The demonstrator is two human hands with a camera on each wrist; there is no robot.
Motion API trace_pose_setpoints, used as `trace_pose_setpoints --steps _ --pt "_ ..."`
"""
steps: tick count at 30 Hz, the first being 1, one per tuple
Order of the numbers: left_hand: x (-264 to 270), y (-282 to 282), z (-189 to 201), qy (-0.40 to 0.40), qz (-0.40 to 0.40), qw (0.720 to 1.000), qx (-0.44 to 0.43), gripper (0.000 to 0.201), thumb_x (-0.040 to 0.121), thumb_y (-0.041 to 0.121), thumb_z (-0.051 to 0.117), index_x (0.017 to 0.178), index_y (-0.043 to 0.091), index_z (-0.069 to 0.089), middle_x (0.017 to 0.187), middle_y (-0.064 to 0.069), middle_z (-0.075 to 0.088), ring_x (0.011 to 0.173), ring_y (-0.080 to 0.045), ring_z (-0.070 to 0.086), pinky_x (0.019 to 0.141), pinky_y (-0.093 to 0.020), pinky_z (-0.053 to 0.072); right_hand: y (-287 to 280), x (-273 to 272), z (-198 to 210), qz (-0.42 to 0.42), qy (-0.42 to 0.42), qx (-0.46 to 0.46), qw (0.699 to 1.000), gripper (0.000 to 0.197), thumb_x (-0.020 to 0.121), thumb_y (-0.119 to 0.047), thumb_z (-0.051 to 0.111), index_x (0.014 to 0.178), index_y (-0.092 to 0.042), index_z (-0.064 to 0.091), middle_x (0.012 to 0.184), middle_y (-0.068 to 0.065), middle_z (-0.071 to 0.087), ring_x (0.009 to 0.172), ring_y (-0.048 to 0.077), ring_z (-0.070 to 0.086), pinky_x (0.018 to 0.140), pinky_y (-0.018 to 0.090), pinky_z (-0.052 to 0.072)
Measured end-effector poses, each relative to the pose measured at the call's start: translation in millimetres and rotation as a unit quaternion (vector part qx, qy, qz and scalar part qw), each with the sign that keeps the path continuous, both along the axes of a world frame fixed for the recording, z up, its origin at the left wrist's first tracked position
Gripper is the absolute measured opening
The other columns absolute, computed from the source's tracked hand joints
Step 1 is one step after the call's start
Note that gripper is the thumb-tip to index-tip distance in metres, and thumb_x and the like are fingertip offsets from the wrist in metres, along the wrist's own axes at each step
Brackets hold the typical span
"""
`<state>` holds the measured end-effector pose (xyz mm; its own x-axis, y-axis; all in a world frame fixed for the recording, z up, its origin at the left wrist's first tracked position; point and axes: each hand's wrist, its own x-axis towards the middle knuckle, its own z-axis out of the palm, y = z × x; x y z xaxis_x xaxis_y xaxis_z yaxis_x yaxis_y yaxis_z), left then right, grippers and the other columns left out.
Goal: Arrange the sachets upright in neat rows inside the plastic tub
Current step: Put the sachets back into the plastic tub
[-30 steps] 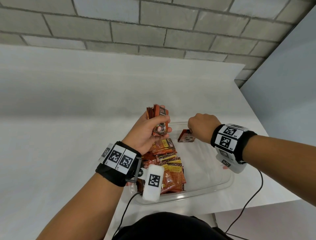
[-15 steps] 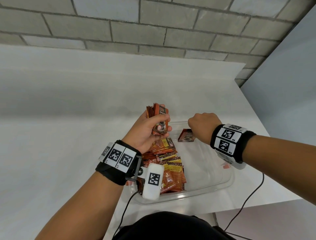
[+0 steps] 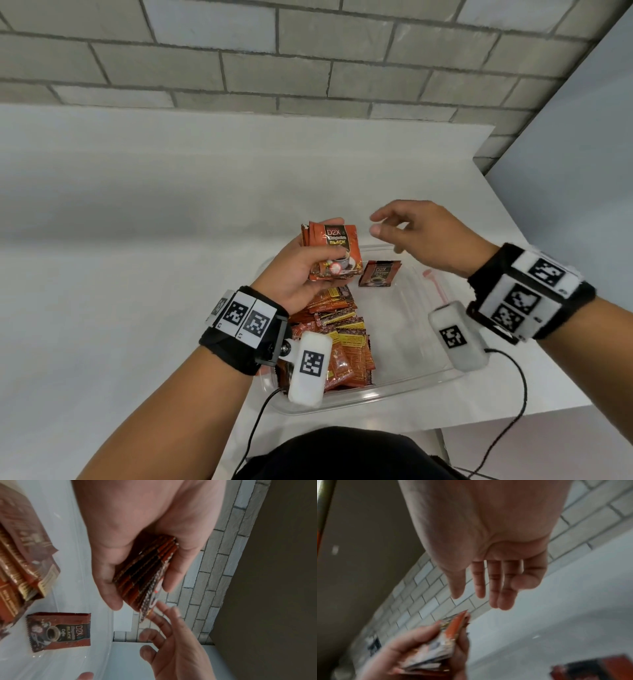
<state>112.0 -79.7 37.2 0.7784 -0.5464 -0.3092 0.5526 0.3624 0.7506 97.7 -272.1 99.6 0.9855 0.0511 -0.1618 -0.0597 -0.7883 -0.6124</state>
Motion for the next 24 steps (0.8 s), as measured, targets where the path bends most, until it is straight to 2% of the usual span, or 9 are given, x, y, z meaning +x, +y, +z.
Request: trace_pose_setpoints --steps 1,3,5,8,12,16,19,22,24 --pt "-1.4 -0.5 -0.4 -0.007 -0.014 1.000 -0.003 0.048 0.079 -0.002 0.063 0.122 0.020 0.059 0.112 -0.011 0.068 0.095 -0.028 0.067 0.088 -0.047 0.051 4.8 -5.1 1.0 -0.002 0.012 0.056 0.998 0.028 0.086 -0.041 0.063 0.112 -0.032 0.059 0.099 -0.011 0.065 0.071 0.009 0.065 0.062 0.020 0.046" --pt "-3.9 -1.8 -1.8 -0.017 -0.042 0.999 -0.010 0.051 0.077 -0.001 0.067 0.123 0.019 0.058 0.109 -0.011 0.069 0.093 -0.028 0.068 0.084 -0.046 0.053 12.1 -12.1 -1.8 0.006 0.027 0.116 0.993 0.036 0.082 -0.035 0.069 0.116 -0.034 0.056 0.100 -0.008 0.066 0.080 0.018 0.068 0.069 0.033 0.055" --pt "-6.0 -3.9 -1.4 -0.017 -0.052 0.998 -0.015 0.042 0.079 0.000 0.064 0.118 0.016 0.060 0.101 -0.010 0.071 0.089 -0.027 0.070 0.077 -0.042 0.057 14.5 -15.0 -5.8 0.001 0.021 0.153 0.988 0.037 0.080 -0.025 0.073 0.113 -0.032 0.057 0.096 -0.001 0.067 0.084 0.026 0.068 0.077 0.043 0.057" --pt "-8.9 -6.0 -0.7 -0.019 -0.048 0.999 -0.012 0.029 0.081 0.008 0.064 0.109 0.015 0.064 0.097 -0.010 0.072 0.088 -0.026 0.070 0.072 -0.038 0.059 11.4 -18.3 -8.1 -0.027 0.012 0.224 0.974 0.030 0.080 -0.012 0.073 0.102 -0.029 0.062 0.085 0.004 0.064 0.077 0.029 0.065 0.072 0.040 0.055" --pt "-12.1 -7.3 -0.4 -0.036 -0.055 0.998 -0.005 0.051 0.071 0.000 0.064 0.118 0.020 0.060 0.106 -0.011 0.070 0.095 -0.027 0.068 0.080 -0.044 0.056 2.6 -23.0 -10.9 -0.047 0.009 0.240 0.970 0.023 0.079 -0.007 0.074 0.092 -0.023 0.063 0.081 0.005 0.062 0.071 0.023 0.063 0.067 0.041 0.053" --pt "-15.2 -11.2 0.5 -0.054 -0.075 0.996 0.005 0.060 0.067 -0.014 0.065 0.118 0.018 0.058 0.099 -0.009 0.071 0.091 -0.025 0.069 0.078 -0.042 0.056 -1.8 -27.0 -11.4 -0.043 0.005 0.217 0.975 0.021 0.080 -0.008 0.073 0.093 -0.020 0.063 0.089 0.004 0.065 0.071 0.020 0.063 0.070 0.044 0.055" --pt "-16.9 -13.8 -0.8 -0.057 -0.078 0.995 0.016 0.059 0.069 -0.015 0.062 0.118 0.017 0.058 0.099 -0.013 0.069 0.093 -0.029 0.067 0.074 -0.039 0.057 -4.7 -24.6 -3.8 0.005 0.004 0.138 0.990 0.023 0.084 -0.016 0.070 0.102 -0.028 0.063 0.091 0.000 0.064 0.077 0.017 0.064 0.069 0.034 0.055" --pt "-16.6 -14.6 -1.1 -0.050 -0.051 0.997 0.037 0.060 0.069 -0.006 0.069 0.123 0.016 0.056 0.106 -0.015 0.067 0.095 -0.030 0.065 0.078 -0.041 0.054 -12.9 -16.0 6.9 0.062 0.017 0.040 0.997 0.020 0.083 -0.017 0.071 0.098 -0.030 0.066 0.084 -0.006 0.065 0.079 0.012 0.062 0.072 0.027 0.051" --pt "-12.7 -11.2 -0.1 -0.028 -0.009 0.998 0.047 0.055 0.071 0.008 0.074 0.123 0.016 0.055 0.104 -0.014 0.066 0.085 -0.025 0.066 0.078 -0.040 0.052 -22.1 -8.6 8.8 0.065 0.026 -0.022 0.997 0.014 0.083 -0.018 0.072 0.089 -0.030 0.066 0.081 -0.010 0.065 0.075 0.008 0.060 0.068 0.023 0.047"
